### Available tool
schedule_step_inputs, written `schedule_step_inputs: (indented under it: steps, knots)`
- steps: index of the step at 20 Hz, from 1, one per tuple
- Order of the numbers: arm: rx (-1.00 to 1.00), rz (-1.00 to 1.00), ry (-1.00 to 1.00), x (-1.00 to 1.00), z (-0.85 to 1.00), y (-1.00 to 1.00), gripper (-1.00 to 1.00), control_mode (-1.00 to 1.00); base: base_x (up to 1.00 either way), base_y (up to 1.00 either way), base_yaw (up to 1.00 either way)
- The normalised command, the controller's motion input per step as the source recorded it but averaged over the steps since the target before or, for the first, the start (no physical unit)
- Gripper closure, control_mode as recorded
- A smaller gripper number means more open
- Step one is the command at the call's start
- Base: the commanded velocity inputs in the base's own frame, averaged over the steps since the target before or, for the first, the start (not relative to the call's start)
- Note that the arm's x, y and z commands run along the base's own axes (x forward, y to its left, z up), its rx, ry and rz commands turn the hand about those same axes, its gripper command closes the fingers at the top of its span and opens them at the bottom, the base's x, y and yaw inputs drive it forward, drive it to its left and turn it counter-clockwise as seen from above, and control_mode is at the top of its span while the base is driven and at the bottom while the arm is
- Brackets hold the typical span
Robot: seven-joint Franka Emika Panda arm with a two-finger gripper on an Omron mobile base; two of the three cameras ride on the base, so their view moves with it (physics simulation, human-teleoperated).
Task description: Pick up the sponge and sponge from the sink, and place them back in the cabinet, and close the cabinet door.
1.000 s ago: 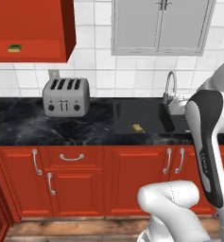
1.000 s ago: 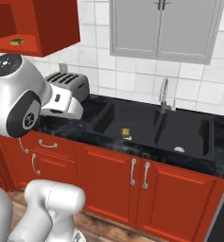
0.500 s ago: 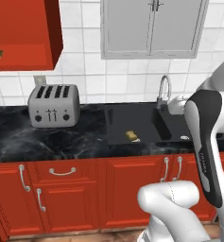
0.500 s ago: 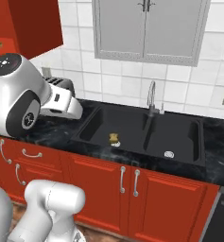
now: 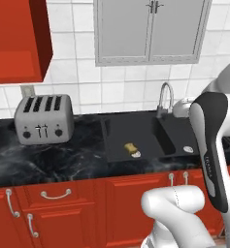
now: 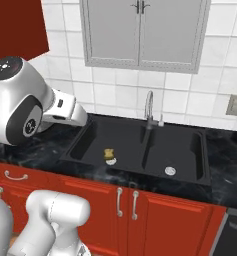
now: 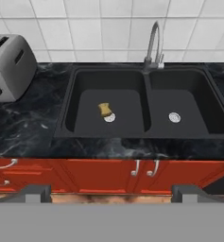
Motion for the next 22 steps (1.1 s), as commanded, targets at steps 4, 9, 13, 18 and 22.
schedule_step_inputs:
  steps: [4, 9, 13, 18, 22]
  knots:
    - [0.00, 0.00, 0.00, 0.00, 0.00, 0.00, -1.00, 1.00, 0.53, 0.00, -0.04]
    - [0.00, 0.00, 0.00, 0.00, 0.00, 0.00, -1.00, 1.00, 0.54, 0.00, -0.02]
    - [0.00, 0.00, 0.00, 0.00, 0.00, 0.00, -1.00, 1.00, 0.45, 0.00, -0.03]
    - [0.00, 0.00, 0.00, 0.00, 0.00, 0.00, -1.00, 1.00, 0.37, 0.00, -0.02]
    - [0.00, 0.00, 0.00, 0.00, 0.00, 0.00, -1.00, 1.00, 0.27, 0.00, -0.07]
